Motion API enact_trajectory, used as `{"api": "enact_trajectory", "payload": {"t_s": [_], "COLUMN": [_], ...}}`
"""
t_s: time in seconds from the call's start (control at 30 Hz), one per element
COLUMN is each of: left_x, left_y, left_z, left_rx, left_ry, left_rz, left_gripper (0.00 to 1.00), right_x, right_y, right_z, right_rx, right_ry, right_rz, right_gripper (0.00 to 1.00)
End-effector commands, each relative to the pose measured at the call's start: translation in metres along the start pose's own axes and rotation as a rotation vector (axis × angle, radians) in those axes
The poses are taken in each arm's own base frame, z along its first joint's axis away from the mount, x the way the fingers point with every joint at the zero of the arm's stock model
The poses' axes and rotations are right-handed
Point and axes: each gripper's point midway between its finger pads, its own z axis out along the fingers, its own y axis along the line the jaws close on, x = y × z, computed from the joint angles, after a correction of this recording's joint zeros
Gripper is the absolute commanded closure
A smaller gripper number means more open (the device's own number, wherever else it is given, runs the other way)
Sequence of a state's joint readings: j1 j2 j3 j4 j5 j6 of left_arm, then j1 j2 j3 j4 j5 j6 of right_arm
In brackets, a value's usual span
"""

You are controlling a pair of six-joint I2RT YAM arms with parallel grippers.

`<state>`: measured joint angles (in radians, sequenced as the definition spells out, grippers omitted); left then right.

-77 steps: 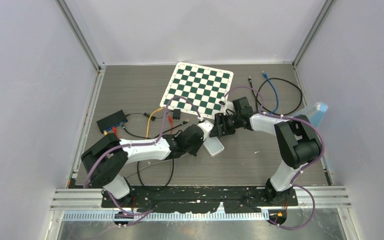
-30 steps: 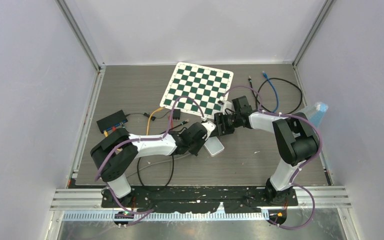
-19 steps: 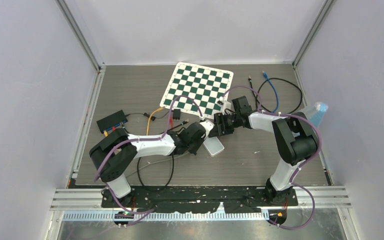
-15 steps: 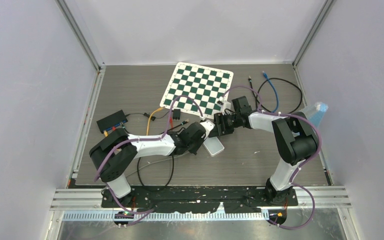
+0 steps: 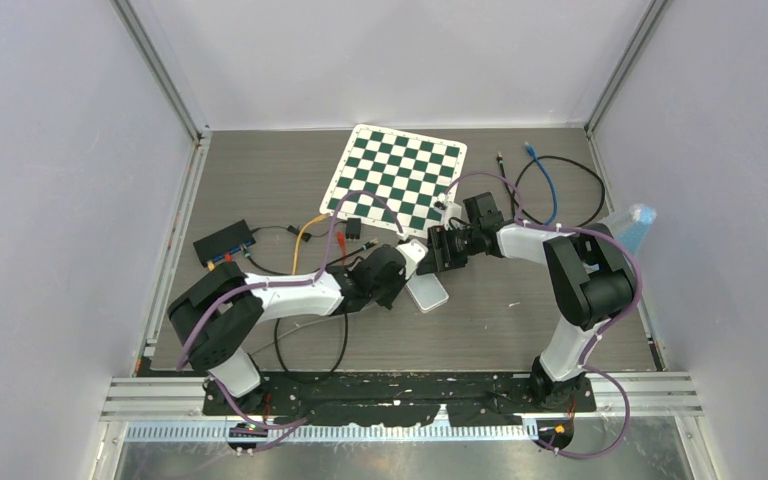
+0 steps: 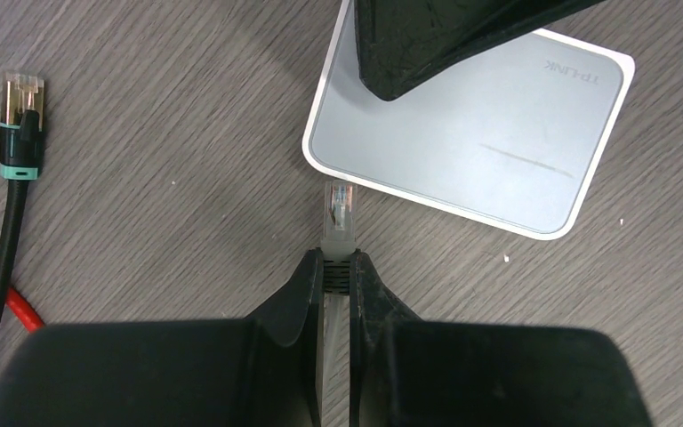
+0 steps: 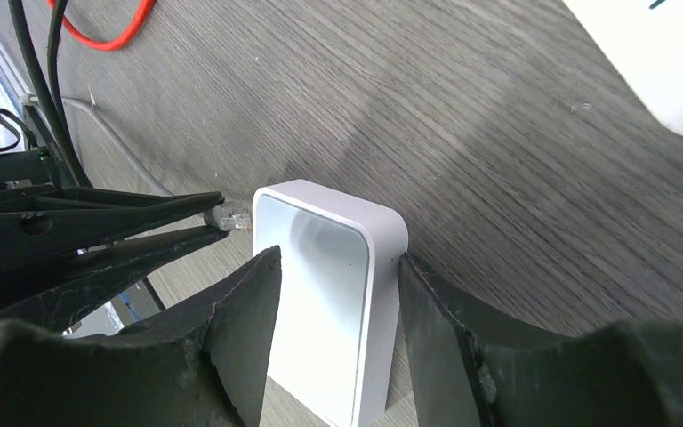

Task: Insert the plug into the switch port
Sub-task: Insert the connector into the switch port.

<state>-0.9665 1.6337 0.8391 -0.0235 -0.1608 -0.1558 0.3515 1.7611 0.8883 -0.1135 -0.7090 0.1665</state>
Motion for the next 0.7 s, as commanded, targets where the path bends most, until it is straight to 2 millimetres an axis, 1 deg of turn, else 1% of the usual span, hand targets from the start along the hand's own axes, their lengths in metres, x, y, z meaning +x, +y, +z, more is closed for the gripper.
{"api": "enact_trajectory", "payload": {"t_s": [0.0, 0.2, 0.67], "left_x": [-0.025, -0.017, -0.008], "left_y": [-0.007, -0.006, -0.004], "left_z": [-0.005, 0.001, 0.005], "left_rx": [0.037, 0.029, 0.016], "left_ry": [-0.102, -0.064, -0.026], "left_rz": [-0.003, -0.006, -0.012], "left_gripper": [1.0, 1.0, 1.0], "right_x": [0.008, 0.008, 0.005], "right_y": [-0.008, -0.007, -0.005], "right_z": [0.004, 0.004, 0.001], "right_rx": [0.03, 0.027, 0.026], "right_ry": [0.02, 0.02, 0.017], "right_rz": [0.014, 0.014, 0.008], "right_gripper": [0.42, 0.43, 0.43]}}
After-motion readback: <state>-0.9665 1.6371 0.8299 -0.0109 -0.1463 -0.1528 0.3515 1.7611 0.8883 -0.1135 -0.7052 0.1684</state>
